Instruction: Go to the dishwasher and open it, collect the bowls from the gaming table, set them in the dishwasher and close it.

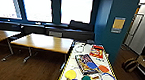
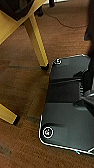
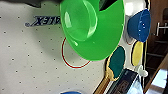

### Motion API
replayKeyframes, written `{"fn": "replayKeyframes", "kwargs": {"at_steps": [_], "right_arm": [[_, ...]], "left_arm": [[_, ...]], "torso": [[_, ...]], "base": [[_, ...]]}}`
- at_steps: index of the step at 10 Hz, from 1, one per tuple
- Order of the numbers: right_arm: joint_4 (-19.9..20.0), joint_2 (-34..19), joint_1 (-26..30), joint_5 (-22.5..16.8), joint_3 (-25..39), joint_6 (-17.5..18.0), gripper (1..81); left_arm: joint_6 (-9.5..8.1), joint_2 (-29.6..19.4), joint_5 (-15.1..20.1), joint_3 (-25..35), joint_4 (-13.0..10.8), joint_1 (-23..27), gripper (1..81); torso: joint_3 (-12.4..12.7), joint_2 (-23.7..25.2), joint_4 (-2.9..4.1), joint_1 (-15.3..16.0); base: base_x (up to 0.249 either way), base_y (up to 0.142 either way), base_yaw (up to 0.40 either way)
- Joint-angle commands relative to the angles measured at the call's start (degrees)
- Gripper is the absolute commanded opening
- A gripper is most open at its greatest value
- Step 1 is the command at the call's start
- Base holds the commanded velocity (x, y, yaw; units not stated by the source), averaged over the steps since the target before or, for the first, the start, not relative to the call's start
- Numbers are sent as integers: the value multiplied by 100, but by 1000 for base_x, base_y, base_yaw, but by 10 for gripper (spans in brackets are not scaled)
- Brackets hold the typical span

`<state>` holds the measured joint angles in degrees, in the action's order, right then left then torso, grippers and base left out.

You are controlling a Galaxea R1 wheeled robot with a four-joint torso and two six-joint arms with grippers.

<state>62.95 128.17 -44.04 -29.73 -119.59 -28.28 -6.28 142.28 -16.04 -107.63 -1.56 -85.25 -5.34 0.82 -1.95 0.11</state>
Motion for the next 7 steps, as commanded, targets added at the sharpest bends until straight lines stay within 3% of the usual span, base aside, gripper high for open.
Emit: {"fn": "replayKeyframes", "kwargs": {"at_steps": [1,7], "right_arm": [[165,-114,541,-463,-151,-19,811],[217,413,445,-454,-72,-19,811]], "left_arm": [[-31,-146,251,111,-37,276,811],[-31,-138,251,14,-20,268,811]], "torso": [[0,0,0,0],[0,0,0,0]], "base": [[0,0,0],[0,0,0]]}}
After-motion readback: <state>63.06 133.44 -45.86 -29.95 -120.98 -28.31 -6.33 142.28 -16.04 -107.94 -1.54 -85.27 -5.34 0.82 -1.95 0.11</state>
